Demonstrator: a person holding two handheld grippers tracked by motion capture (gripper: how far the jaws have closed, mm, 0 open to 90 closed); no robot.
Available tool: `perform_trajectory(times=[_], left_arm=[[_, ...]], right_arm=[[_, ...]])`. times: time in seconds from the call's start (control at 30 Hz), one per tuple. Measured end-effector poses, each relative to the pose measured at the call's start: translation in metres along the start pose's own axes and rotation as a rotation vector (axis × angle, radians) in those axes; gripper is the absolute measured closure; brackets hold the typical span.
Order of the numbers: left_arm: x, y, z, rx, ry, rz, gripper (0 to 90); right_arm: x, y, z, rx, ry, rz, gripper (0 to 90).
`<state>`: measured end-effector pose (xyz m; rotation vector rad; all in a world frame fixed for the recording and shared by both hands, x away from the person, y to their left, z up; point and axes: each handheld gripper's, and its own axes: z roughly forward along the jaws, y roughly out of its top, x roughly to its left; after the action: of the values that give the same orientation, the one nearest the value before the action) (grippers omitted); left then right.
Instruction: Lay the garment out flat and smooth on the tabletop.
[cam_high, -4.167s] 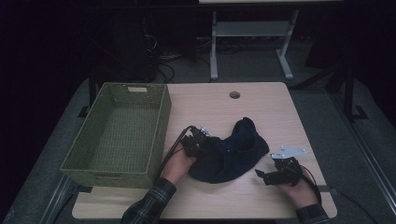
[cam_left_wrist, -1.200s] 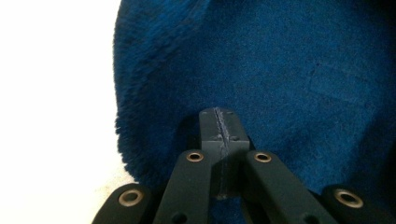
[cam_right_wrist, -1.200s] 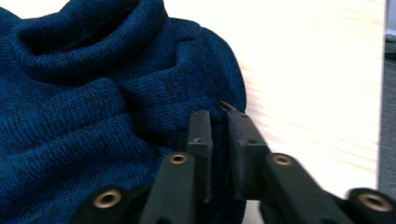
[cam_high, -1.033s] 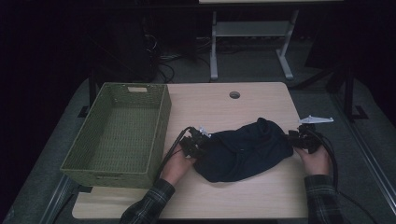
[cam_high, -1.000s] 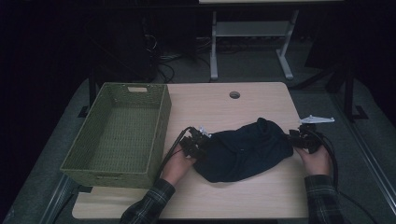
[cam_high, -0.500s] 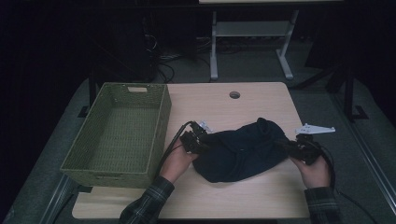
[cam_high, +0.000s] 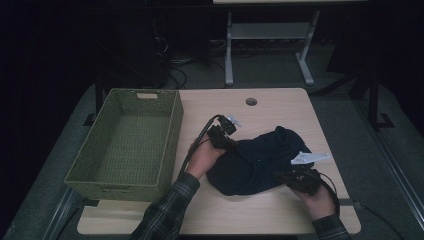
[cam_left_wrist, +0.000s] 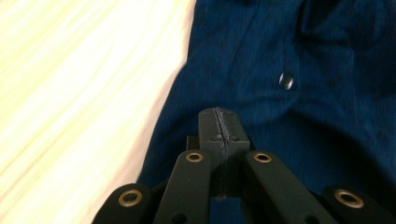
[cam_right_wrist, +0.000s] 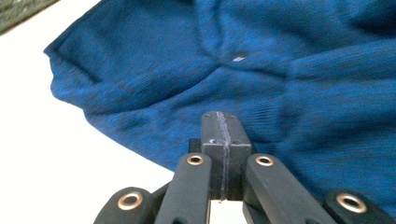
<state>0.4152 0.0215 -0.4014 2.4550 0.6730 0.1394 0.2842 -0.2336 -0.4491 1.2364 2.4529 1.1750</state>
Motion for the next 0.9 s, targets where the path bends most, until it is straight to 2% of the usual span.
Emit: perform_trajectory(times=[0.03,0.07,0.1,0.27,0.37,0.5,0.6,0.73,0.77,0.9], left_arm=[[0.0,0.008,0.008,-0.009,-0.014,0.0,90.0],[0.0,0.008,0.008,-0.009,-0.014,0.0,90.0],[-0.001,0.012,0.012,-0.021,-0.02,-0.006,90.0],[-0.003,0.032,0.034,-0.015,-0.053,0.022,90.0],[-0.004,0.041,0.047,-0.023,-0.077,0.031,90.0],[-0.004,0.05,0.064,0.0,-0.075,0.042,90.0],[-0.003,0.052,0.076,0.031,-0.064,0.041,90.0],[0.0,0.047,0.089,0.104,-0.043,0.058,90.0],[0.002,0.045,0.089,0.088,-0.051,0.042,90.0],[0.003,0.044,0.087,0.106,-0.039,0.056,90.0]], right_arm=[[0.006,-0.001,0.007,0.025,0.014,-0.004,89.7],[0.006,-0.001,0.007,0.025,0.014,-0.004,89.7],[0.011,-0.002,0.014,0.048,0.017,-0.024,89.7],[0.016,-0.001,0.025,0.089,0.021,-0.055,89.7],[0.018,-0.001,0.027,0.097,0.019,-0.068,89.7],[0.017,-0.001,0.027,0.097,0.024,-0.063,89.8],[0.018,-0.001,0.027,0.1,0.024,-0.064,89.7],[0.018,-0.001,0.028,0.101,0.022,-0.069,89.7],[0.018,-0.001,0.028,0.098,0.023,-0.066,89.7],[0.018,-0.001,0.028,0.107,0.018,-0.071,89.8]])
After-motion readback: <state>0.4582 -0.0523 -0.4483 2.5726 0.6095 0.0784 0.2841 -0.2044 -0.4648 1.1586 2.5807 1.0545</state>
